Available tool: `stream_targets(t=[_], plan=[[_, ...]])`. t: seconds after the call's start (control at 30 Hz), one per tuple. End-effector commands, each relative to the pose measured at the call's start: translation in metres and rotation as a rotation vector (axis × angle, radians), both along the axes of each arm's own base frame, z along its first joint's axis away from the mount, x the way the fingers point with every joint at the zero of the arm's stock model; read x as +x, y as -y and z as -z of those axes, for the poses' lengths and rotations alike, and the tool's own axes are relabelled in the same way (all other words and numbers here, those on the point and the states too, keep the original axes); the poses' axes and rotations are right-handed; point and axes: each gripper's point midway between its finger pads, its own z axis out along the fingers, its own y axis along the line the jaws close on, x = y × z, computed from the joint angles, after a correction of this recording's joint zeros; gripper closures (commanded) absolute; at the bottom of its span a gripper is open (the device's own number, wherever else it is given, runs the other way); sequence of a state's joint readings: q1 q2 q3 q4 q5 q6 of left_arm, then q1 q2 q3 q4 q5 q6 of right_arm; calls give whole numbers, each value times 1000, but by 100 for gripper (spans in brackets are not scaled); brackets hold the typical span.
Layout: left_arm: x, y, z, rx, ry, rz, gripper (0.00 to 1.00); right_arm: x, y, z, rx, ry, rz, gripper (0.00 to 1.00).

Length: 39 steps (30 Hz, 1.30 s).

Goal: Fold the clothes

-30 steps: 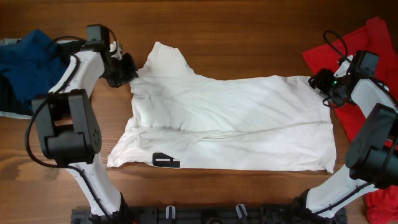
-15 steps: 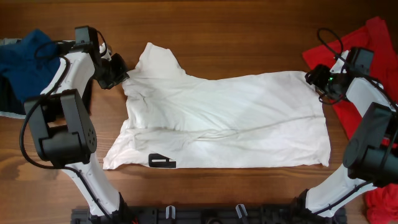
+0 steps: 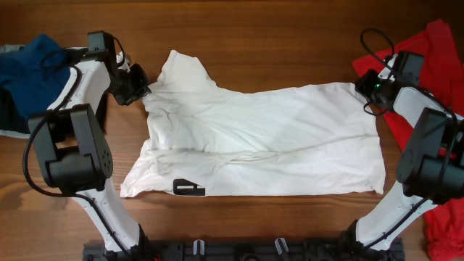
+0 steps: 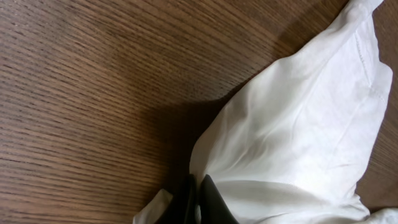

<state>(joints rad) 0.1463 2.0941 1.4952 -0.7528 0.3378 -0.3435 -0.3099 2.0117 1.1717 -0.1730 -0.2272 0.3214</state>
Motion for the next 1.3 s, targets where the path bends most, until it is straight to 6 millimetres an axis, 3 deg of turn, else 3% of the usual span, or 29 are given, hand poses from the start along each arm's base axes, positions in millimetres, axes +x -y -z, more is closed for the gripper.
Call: stream_targets(t=[0.0, 0.17, 0.3, 0.4, 0.53, 0.67, 0.8, 0.9, 1.27], plan=[[0, -5, -8, 14, 16, -14, 96, -8, 1, 22, 18, -66, 60, 96], [12, 3, -23, -37, 87, 3, 96, -16, -2, 14, 43, -97, 80, 96], [29, 6, -62, -51, 227, 18, 96, -21, 2, -25, 36, -110, 93, 96], [26, 6, -85, -45, 263, 20, 96, -33, 9, -58, -8, -127, 121, 96], [12, 8, -110, -43, 272, 21, 96, -64, 13, -110, -76, -163, 150, 96], [-11, 11, -112, -42, 201, 41, 96, -108, 8, -141, -109, -222, 173, 96], [-45, -1, -95, 43, 44, 37, 96, -156, 9, -151, -149, -345, 238, 96], [-71, -8, -87, 97, -66, 49, 96, -178, 13, -156, -183, -404, 284, 96], [-44, -9, -93, 115, 47, 47, 96, -181, 4, -152, -166, -427, 198, 96]])
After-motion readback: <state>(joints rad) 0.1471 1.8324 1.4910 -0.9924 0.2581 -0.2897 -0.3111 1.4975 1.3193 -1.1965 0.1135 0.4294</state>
